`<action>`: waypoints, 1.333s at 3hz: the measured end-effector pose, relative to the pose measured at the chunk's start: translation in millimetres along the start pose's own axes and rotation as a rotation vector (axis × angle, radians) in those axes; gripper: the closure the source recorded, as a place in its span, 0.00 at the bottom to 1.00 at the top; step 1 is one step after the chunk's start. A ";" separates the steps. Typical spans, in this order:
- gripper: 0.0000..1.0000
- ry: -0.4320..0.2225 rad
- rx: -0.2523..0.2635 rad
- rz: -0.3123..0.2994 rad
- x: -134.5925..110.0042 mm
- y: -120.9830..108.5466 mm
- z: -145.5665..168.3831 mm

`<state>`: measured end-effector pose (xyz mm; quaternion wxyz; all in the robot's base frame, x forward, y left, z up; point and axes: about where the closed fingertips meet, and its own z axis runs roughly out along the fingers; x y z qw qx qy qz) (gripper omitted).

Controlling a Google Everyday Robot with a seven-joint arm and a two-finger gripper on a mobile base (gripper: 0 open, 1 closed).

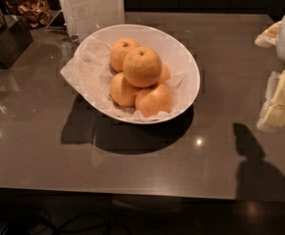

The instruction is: Pick orange from white bowl

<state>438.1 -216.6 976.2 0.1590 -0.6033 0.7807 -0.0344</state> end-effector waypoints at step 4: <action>0.00 -0.313 -0.134 -0.110 -139.5 -14.5 33.5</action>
Offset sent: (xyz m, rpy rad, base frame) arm 0.0302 0.0574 0.0030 0.1756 -0.0460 0.0827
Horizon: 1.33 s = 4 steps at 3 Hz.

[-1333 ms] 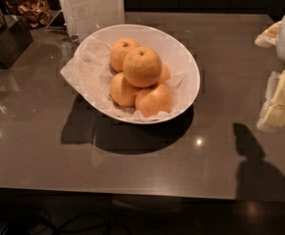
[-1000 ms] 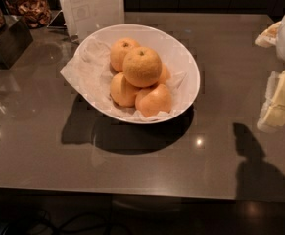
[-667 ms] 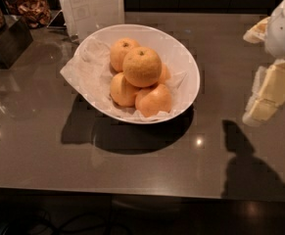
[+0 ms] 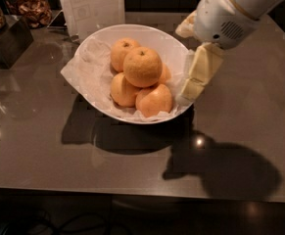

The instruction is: Pick orange from white bowl

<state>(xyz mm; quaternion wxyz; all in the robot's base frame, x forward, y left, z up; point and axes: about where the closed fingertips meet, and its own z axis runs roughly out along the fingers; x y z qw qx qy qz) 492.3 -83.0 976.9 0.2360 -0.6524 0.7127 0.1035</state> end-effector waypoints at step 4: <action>0.00 -0.311 -0.035 0.098 -37.8 -30.9 76.5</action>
Offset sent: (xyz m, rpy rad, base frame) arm 0.0258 0.0263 -0.0268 0.3222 -0.0292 -0.0489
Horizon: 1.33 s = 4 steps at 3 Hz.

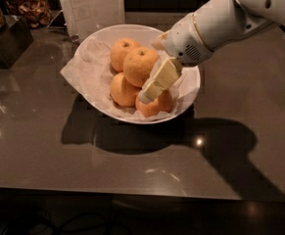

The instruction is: Pick orange from white bowl

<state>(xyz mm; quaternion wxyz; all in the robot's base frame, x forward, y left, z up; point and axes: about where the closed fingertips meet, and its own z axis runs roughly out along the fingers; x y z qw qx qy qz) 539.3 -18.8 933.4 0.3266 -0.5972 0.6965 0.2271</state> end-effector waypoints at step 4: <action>0.42 -0.048 0.018 0.048 1.6 -10.1 18.3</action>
Offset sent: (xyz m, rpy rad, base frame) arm 0.0105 0.0082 -0.0119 0.0470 0.0154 -0.0358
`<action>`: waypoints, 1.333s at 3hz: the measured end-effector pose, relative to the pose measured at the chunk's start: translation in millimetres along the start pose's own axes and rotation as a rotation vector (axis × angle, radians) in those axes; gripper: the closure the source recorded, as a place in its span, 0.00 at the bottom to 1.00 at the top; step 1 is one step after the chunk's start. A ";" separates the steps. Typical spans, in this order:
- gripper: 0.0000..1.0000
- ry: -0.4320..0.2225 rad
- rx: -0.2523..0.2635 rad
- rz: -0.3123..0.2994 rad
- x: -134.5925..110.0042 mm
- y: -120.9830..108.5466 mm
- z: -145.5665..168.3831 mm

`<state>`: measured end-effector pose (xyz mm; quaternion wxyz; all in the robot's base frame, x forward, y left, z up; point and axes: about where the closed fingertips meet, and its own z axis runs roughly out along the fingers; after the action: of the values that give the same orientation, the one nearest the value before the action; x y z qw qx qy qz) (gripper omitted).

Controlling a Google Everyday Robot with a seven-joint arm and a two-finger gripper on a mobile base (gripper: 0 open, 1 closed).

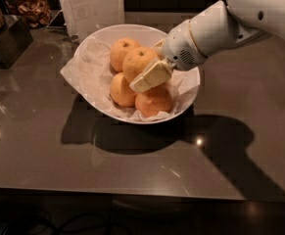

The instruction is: Pick orange from white bowl

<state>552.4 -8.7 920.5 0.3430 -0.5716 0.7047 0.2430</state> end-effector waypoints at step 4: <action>1.00 -0.090 0.012 -0.017 -6.7 7.9 -13.1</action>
Offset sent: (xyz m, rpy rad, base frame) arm 0.0000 0.0000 0.0000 0.0000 0.0000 0.0000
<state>542.9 -12.3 933.7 0.3798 -0.5641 0.6850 0.2614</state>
